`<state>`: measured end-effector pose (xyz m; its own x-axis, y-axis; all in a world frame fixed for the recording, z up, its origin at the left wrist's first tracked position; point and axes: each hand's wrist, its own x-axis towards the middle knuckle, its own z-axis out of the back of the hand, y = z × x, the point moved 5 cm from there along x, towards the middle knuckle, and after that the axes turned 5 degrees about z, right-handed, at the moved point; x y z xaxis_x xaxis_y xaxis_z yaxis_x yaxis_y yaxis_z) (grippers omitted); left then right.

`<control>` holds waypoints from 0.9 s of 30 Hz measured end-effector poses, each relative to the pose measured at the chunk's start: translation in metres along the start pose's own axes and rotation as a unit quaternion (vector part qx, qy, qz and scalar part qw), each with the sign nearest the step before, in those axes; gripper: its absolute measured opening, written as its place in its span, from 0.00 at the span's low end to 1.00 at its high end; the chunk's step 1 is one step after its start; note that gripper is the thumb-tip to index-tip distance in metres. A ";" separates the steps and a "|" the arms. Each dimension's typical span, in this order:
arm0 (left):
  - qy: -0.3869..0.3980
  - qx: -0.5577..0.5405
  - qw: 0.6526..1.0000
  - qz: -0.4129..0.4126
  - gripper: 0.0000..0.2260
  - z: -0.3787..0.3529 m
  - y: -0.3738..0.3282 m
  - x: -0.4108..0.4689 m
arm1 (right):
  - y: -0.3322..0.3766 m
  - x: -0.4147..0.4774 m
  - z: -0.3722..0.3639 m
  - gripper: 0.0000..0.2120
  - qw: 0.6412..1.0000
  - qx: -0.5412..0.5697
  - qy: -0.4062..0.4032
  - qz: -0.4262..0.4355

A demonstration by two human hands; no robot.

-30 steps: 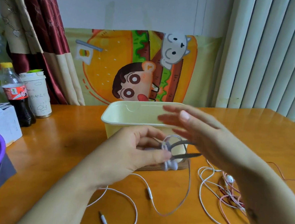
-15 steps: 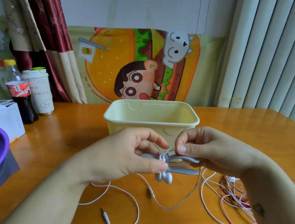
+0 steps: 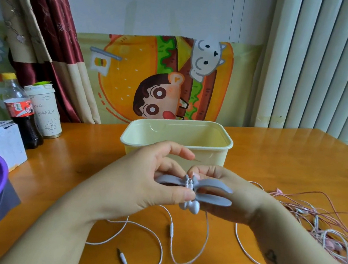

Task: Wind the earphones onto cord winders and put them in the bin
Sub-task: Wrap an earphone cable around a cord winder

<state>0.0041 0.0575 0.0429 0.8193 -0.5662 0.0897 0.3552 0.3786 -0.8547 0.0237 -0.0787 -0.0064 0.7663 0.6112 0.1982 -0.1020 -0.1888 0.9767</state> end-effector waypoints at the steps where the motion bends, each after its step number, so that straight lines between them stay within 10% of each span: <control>1: -0.006 -0.012 1.000 0.002 0.22 0.003 0.001 0.001 | -0.003 0.002 -0.002 0.09 1.000 0.012 -0.004 -0.002; 8: -0.149 -0.156 0.976 0.013 0.17 0.025 0.027 0.014 | -0.009 0.015 -0.012 0.08 0.979 0.112 -0.172 0.011; 15: -0.160 -0.351 0.922 0.029 0.12 0.015 0.043 0.024 | 0.012 0.007 -0.011 0.07 0.903 -0.268 -0.320 0.102; 19: -0.189 -0.451 0.872 0.028 0.12 0.004 0.041 0.026 | 0.011 0.001 -0.017 0.20 0.845 -0.321 -0.380 0.198; 27: -0.205 -0.532 0.819 0.066 0.11 -0.016 0.044 0.026 | 0.021 -0.004 -0.017 0.10 0.768 -0.428 -0.378 0.290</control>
<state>0.0334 0.0477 -0.0005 0.9787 -0.1955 -0.0626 -0.1636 -0.5585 -0.8132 0.0078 -0.0724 0.0147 0.5501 -0.0678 0.8323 -0.6969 0.5118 0.5024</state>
